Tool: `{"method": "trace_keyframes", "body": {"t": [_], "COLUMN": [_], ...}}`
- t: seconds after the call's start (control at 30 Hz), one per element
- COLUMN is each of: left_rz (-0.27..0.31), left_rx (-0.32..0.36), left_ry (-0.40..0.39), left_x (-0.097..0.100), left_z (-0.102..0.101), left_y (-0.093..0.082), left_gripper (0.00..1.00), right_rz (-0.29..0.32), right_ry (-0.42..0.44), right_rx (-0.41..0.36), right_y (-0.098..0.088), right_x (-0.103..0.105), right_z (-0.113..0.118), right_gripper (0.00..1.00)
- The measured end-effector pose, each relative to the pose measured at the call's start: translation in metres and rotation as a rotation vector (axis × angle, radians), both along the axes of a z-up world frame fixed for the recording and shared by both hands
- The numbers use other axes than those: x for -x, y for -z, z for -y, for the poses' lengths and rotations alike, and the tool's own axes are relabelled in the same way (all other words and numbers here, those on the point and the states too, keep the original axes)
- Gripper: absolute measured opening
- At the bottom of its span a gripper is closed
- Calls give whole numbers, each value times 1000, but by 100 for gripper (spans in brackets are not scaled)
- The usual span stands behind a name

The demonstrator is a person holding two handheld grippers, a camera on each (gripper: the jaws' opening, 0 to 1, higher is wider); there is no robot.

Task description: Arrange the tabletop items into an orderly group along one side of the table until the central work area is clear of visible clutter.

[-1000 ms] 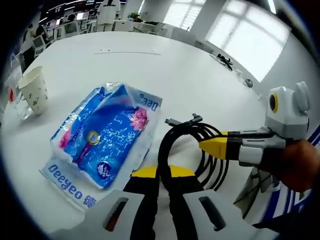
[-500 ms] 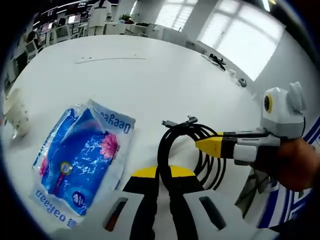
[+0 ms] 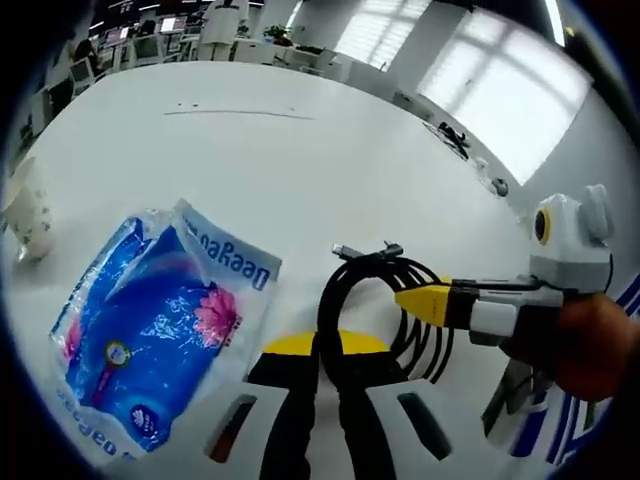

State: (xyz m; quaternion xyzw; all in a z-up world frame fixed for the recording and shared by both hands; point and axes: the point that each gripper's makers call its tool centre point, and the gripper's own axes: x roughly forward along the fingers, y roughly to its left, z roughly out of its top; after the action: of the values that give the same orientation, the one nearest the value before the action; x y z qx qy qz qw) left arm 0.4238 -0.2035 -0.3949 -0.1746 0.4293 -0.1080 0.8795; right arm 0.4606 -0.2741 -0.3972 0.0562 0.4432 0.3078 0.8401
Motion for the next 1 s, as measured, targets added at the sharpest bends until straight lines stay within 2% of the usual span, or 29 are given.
{"method": "trace_keyframes", "body": {"t": [0.07,0.2,0.33,0.6,0.7,0.73,0.83,1.0], "left_rz": [-5,-7,-12,-15,-2,1,-6,10], "left_rx": [3,5,7,13,0,-24,-19,-37], "left_ry": [-7,-20,-36,-64,-65,-41,-35,-1], "left_x": [-1,-5,-9,-15,-13,-10,-5,0], "left_z": [1,0,0,-8,-9,-9,-9,-11], "left_y": [0,0,0,-2,-6,-6,-5,-10], "left_gripper": [3,3,3,5,6,7,10,8], "right_rz": [-4,-17,-34,-44,-64,-58,-39,-13], "right_ry": [-9,-24,-10,-9,-12,-20,-30,-32], "right_rx": [2,-1,-13,-15,-18,-17,-5,-19], "right_y": [2,1,6,0,6,5,1,-7], "right_x": [-10,-10,-26,-21,-22,-22,-22,-25], "right_z": [-2,1,-2,-8,-10,-10,-10,-14], "right_gripper": [3,3,3,4,6,6,8,12]}}
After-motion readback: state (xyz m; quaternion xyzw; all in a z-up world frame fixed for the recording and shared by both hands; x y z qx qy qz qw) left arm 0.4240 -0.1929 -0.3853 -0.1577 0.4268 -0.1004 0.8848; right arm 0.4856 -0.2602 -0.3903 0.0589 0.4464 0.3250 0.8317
